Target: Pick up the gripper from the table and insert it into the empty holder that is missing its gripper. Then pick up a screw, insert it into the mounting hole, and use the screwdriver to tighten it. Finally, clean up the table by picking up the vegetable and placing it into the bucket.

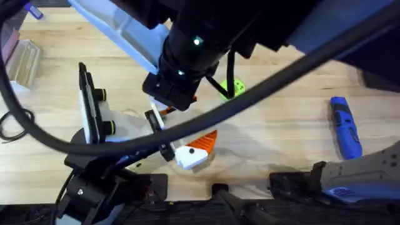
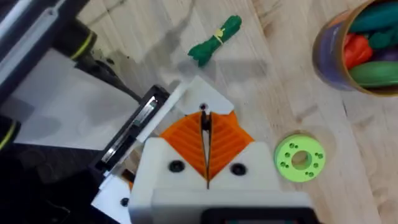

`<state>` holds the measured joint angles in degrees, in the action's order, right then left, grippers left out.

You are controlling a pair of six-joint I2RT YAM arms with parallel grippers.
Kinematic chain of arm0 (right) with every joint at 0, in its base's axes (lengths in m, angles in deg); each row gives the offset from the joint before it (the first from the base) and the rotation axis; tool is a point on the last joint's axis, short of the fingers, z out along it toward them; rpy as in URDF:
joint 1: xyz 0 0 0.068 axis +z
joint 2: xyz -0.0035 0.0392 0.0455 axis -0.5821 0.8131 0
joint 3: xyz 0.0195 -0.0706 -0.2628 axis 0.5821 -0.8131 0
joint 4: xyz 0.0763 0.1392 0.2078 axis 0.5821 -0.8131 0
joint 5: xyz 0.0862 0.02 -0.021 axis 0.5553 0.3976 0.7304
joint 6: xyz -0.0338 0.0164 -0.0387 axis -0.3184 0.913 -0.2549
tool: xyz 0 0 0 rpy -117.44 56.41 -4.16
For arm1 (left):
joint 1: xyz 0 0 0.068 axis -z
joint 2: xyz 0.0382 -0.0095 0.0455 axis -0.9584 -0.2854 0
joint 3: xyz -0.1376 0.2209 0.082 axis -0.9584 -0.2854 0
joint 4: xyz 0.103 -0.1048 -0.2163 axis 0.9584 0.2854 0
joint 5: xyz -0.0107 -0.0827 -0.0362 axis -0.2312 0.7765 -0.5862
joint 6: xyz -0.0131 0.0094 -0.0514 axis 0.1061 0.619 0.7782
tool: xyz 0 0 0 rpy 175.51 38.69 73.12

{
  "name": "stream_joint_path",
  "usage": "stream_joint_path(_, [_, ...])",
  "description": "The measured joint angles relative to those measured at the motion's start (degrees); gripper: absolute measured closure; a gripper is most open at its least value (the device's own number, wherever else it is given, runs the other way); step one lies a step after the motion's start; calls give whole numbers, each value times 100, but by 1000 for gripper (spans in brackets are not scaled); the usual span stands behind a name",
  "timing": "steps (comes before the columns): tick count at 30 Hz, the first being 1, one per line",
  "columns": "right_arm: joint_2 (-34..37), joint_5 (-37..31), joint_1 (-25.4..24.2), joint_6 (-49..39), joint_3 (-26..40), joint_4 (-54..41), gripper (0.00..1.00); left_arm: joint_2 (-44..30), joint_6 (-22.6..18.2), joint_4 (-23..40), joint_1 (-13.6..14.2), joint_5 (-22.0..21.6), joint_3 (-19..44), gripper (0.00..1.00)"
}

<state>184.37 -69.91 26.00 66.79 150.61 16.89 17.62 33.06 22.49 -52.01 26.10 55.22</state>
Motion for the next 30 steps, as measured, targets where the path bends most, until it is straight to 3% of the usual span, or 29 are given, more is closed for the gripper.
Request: stream_joint_path(30, [278,64,9,0,2,-94,995,0,0,2,0,0,0,15])
